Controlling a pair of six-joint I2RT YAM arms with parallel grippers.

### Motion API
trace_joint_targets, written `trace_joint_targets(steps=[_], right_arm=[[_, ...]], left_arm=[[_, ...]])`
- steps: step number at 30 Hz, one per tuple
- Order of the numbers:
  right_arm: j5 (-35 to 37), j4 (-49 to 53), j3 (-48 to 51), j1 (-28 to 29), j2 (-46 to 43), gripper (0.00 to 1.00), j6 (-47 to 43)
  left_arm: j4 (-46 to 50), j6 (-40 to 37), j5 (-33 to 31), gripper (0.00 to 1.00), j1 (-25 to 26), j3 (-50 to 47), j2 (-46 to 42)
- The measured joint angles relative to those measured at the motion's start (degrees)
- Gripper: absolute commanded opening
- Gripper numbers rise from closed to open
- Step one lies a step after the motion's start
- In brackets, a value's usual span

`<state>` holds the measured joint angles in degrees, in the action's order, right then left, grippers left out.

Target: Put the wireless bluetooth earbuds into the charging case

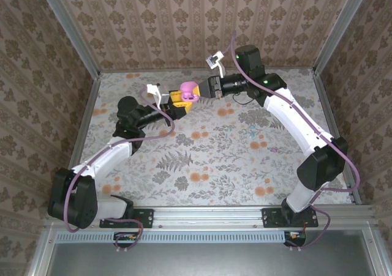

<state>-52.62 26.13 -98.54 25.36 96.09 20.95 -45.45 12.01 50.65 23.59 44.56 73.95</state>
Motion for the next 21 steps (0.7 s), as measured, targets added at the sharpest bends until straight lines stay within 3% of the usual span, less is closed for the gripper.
trace_joint_targets(steps=[15, 21], right_arm=[[4.48, 4.37, -1.75, 1.31, 0.0, 0.35, -3.48], [4.87, 4.5, -2.01, 1.44, -0.02, 0.44, -3.19]], left_arm=[[0.17, 0.0, -0.33, 0.27, 0.07, 0.0, 0.26], [0.5, -0.02, -0.72, 0.28, 0.09, 0.0, 0.26]])
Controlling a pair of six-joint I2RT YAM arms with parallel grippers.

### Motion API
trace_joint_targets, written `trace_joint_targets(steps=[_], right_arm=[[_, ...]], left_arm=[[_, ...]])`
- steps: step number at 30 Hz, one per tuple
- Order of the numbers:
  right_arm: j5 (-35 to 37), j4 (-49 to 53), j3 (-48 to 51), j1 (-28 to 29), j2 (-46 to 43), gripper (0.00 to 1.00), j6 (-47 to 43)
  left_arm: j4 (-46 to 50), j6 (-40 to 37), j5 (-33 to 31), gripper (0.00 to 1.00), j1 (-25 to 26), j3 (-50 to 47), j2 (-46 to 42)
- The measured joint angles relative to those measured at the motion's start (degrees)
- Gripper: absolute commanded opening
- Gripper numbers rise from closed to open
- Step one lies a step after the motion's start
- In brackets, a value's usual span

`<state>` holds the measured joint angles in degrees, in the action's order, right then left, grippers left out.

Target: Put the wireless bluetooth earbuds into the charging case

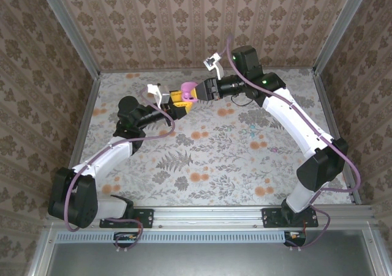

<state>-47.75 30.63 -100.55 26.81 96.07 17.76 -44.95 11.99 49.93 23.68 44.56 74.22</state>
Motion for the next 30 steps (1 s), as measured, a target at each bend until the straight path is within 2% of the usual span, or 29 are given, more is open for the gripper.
trace_joint_targets(steps=[6, 16, 30], right_arm=[[1.16, 0.09, 0.0, 0.15, -0.15, 0.46, 0.35], [5.35, 1.51, 0.0, 0.35, -0.68, 0.4, 0.85], [10.03, 3.19, 0.26, -0.33, -3.08, 0.43, 0.9]], left_arm=[[0.81, -0.02, -0.26, 0.27, 0.02, 0.0, 0.0], [1.22, -0.09, -0.28, 0.28, 0.15, 0.0, 0.0], [1.38, -1.33, -0.26, 0.27, 0.44, 0.02, -0.02]])
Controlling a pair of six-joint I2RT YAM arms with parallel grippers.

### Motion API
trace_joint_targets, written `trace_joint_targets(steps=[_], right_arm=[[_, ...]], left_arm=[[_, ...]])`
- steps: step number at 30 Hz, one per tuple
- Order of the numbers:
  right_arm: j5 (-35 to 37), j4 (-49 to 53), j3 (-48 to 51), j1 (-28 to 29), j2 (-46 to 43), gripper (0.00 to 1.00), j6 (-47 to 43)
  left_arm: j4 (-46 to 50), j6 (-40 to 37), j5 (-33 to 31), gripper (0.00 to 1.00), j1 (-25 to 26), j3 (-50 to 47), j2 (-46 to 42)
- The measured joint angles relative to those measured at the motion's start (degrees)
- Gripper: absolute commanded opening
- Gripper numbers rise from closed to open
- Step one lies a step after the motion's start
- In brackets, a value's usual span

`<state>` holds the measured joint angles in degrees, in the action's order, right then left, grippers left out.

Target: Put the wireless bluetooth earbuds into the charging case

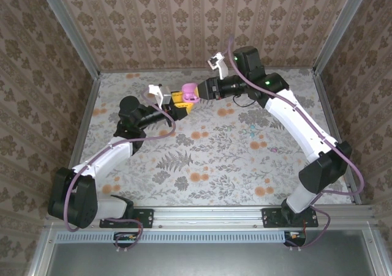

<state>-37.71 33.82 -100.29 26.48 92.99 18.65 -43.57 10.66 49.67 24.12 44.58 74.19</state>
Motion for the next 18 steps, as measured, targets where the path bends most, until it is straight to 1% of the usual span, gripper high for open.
trace_joint_targets(steps=[2, 5, 7, 8, 10, 12, 13, 15, 18], right_arm=[[1.79, -0.46, 2.99, -1.27, -3.69, 0.41, 0.44], [6.21, -1.18, 11.89, -6.58, -13.22, 0.39, 2.05], [10.1, -0.87, 18.93, -12.94, -19.47, 0.4, 4.11], [11.45, -0.76, 21.86, -16.06, -21.4, 0.4, 5.01], [14.23, -0.37, 29.79, -24.04, -23.76, 0.4, 6.97], [16.83, 0.63, 35.87, -29.66, -22.56, 0.4, 7.13], [18.49, 1.55, 38.45, -31.41, -20.61, 0.41, 6.97], [21.0, 3.76, 41.68, -32.94, -15.96, 0.42, 5.7], [22.8, 5.49, 42.42, -33.09, -8.79, 0.43, 2.95]], left_arm=[[0.33, -0.42, -0.07, 0.27, 0.24, 0.0, -0.04], [0.7, -0.9, -0.17, 0.27, 0.28, 0.0, -0.07], [0.79, -1.29, -0.2, 0.27, 0.35, 0.0, -0.11], [0.79, -1.38, -0.2, 0.27, 0.39, 0.0, -0.13], [0.87, -1.51, -0.2, 0.27, 0.74, 0.0, -0.17], [0.85, -1.68, -0.17, 0.27, 1.09, 0.0, -0.17], [0.87, -1.7, -0.17, 0.27, 1.33, 0.0, -0.17], [0.85, -1.73, -0.17, 0.27, 1.4, 0.0, -0.17], [0.83, -1.73, -0.15, 0.27, 1.4, 0.0, -0.17]])
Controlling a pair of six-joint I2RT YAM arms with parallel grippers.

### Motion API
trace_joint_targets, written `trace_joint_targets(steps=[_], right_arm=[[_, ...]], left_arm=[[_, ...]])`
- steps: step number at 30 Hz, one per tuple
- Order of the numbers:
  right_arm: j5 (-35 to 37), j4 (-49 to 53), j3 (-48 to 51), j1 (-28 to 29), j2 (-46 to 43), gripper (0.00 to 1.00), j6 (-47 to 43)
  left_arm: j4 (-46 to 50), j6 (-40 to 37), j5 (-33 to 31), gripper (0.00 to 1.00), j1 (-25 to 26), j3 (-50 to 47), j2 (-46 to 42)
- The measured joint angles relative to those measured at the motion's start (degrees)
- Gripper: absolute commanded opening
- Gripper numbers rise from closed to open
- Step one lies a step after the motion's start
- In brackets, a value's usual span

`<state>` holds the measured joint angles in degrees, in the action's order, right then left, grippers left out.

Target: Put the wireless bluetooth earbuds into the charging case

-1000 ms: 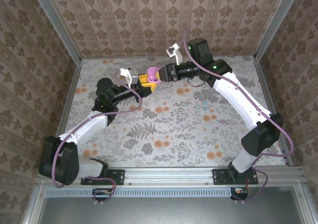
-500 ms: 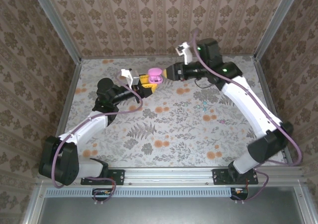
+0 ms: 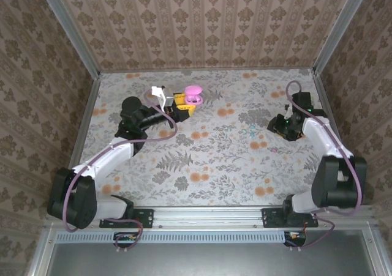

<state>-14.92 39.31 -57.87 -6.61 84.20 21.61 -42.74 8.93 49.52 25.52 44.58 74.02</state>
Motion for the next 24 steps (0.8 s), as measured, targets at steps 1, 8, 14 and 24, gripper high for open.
trace_joint_targets(steps=[1, 8, 14, 24], right_arm=[[0.44, 0.11, -0.22, 0.0, 2.19, 0.44, -0.85], [2.99, 0.2, -3.54, 0.0, 12.11, 0.45, -5.27], [4.11, 0.24, -3.91, 0.0, 14.6, 0.45, -6.56], [5.75, 0.87, -1.64, 0.0, 14.43, 0.47, -6.27]], left_arm=[[0.0, 0.0, -0.02, 0.27, 0.0, 0.0, 0.0], [0.26, -0.11, -0.15, 0.27, 2.27, 0.0, -0.17], [0.79, -0.92, -0.83, 0.27, 2.58, 0.0, -1.57], [1.73, -1.7, -0.94, 0.27, 2.58, 0.0, -1.75]])
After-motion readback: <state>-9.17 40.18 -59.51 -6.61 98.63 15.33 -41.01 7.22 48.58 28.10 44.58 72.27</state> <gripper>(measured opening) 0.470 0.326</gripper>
